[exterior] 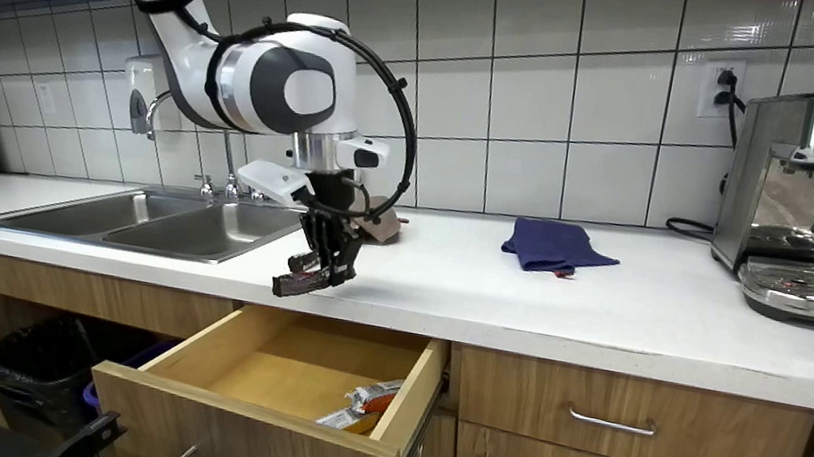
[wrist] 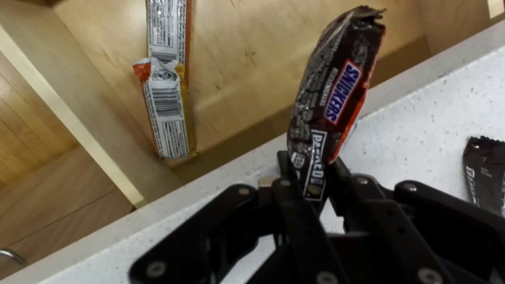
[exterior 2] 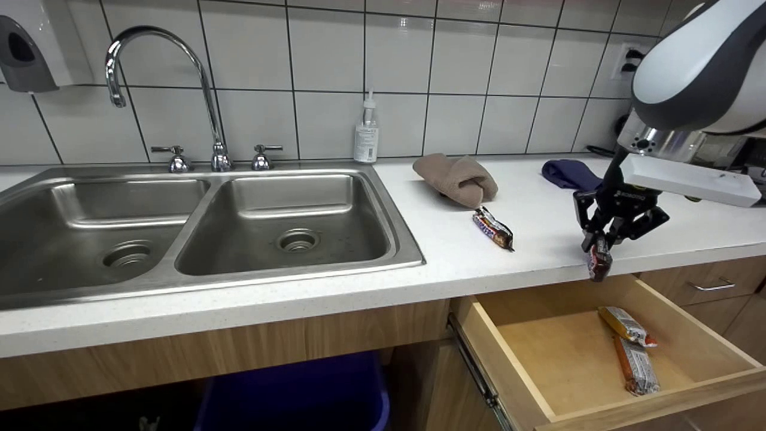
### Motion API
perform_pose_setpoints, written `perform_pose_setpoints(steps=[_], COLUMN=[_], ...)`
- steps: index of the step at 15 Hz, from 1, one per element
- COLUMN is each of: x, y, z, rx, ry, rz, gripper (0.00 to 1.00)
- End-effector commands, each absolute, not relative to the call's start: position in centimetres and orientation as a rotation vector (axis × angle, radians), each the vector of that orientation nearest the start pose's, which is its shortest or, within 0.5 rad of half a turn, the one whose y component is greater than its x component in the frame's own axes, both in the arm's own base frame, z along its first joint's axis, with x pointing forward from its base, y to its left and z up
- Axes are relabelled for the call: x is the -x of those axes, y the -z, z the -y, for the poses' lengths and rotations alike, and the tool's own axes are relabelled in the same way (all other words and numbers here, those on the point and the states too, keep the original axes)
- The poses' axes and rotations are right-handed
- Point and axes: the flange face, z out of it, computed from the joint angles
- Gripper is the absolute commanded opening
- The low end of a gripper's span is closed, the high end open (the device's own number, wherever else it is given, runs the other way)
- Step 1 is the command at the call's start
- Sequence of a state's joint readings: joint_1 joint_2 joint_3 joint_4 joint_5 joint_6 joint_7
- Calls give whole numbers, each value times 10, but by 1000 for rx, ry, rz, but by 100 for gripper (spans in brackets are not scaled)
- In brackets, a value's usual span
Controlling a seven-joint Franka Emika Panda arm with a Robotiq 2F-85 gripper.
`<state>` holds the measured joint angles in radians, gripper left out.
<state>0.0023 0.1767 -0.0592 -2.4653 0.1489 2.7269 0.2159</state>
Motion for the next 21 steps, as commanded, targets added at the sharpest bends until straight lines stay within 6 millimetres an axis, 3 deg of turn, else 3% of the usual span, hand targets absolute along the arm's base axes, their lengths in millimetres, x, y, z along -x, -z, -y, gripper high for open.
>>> perform_pose_setpoints(steps=[1, 8, 21], x=[-455, -426, -442], y=[-239, -222, -198], z=[39, 55, 79], rx=[2997, 2975, 2973], ry=[140, 60, 81], rz=[-655, -742, -850], gripper=[6, 6, 6])
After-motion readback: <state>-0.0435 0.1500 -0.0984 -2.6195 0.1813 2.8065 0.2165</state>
